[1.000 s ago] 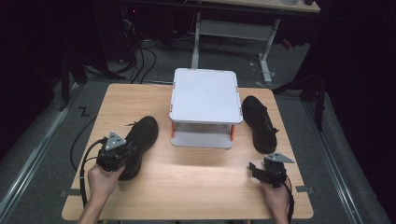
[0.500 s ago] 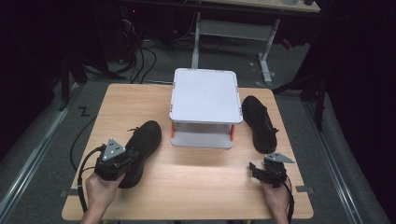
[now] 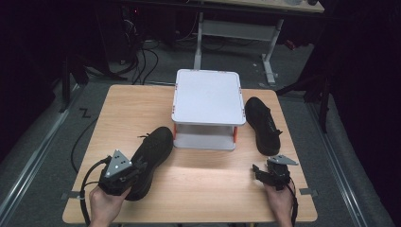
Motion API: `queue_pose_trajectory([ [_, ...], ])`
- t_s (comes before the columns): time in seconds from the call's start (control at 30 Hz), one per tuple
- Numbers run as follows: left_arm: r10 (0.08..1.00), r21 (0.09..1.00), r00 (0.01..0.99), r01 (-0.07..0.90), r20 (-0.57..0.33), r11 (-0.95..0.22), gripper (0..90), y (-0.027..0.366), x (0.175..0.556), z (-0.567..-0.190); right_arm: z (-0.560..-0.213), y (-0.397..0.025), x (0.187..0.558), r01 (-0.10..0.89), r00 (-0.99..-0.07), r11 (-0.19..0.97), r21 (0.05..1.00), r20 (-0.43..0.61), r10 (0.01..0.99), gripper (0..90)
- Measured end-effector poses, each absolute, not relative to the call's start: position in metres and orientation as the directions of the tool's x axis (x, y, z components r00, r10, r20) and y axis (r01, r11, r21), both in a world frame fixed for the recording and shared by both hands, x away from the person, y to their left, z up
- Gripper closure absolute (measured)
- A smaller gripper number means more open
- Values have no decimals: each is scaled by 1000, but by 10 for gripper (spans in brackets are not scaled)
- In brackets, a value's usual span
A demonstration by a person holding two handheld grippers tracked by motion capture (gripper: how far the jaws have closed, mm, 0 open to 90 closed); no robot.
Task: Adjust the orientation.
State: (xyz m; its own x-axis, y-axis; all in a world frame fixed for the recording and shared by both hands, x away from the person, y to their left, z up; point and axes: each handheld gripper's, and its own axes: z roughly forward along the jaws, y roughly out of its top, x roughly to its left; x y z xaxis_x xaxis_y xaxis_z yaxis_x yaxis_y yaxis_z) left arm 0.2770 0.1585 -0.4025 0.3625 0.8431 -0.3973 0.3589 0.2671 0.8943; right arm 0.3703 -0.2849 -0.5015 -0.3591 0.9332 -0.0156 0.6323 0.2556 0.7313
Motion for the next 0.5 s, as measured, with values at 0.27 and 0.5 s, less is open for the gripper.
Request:
queue_pose_trajectory([
  [0.27,805,883,418,392,-420,258,857,130,274,-398,-501,-285,370,627,-369,259,734,-13,929,385],
  [0.5,784,873,441,417,-437,252,857,107,292,-402,-501,-284,370,621,-393,279,733,-17,920,382],
])
